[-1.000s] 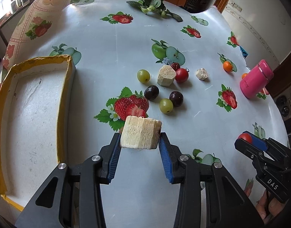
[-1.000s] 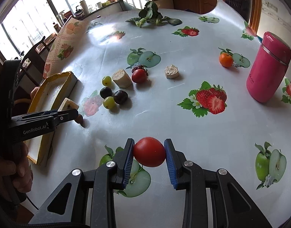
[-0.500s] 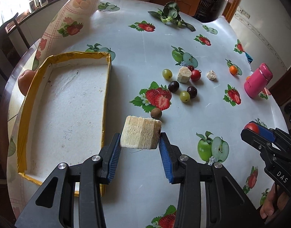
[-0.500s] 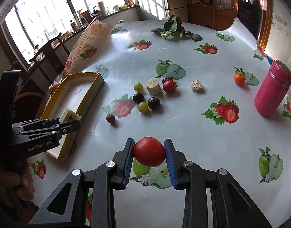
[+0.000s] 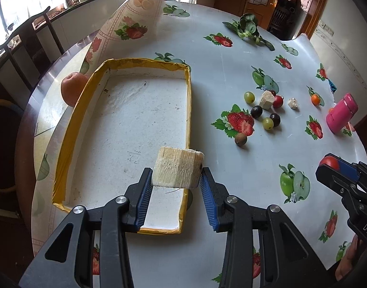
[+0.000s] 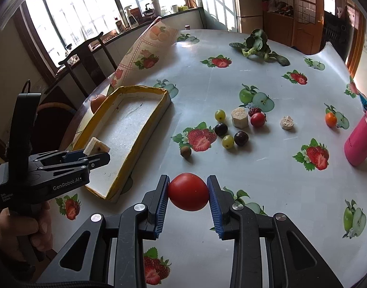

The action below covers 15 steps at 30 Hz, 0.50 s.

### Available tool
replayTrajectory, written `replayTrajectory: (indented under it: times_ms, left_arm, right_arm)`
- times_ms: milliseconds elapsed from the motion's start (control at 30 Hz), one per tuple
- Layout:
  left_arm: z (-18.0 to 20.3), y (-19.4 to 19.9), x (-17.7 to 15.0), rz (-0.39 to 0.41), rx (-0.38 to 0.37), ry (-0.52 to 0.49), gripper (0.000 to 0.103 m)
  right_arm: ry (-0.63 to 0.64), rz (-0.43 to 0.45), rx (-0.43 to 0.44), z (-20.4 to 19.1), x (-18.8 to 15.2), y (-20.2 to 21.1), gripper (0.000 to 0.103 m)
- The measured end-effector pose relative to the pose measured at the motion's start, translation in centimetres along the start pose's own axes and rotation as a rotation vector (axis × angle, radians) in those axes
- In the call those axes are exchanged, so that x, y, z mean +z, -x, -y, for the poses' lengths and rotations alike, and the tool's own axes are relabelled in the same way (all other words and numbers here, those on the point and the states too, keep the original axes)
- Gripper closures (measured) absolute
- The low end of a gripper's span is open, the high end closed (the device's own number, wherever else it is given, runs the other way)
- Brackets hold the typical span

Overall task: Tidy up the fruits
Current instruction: 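Carry the white cube and red tomato with both tools over the yellow tray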

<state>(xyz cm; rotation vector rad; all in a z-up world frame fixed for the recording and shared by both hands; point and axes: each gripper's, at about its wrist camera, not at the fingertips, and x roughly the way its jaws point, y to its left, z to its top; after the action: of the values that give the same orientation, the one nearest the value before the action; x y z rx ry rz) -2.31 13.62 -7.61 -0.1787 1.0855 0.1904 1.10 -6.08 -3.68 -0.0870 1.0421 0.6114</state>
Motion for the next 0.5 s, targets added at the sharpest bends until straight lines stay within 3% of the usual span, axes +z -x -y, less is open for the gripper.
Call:
replayTrajectory:
  times_ms: [500]
  left_arm:
    - [-4.0,0.0,-0.1,0.004,0.053,0.041,0.065]
  right_arm:
    - [0.091,-0.002,0.077,-6.2,2.6,-2.4,0.070]
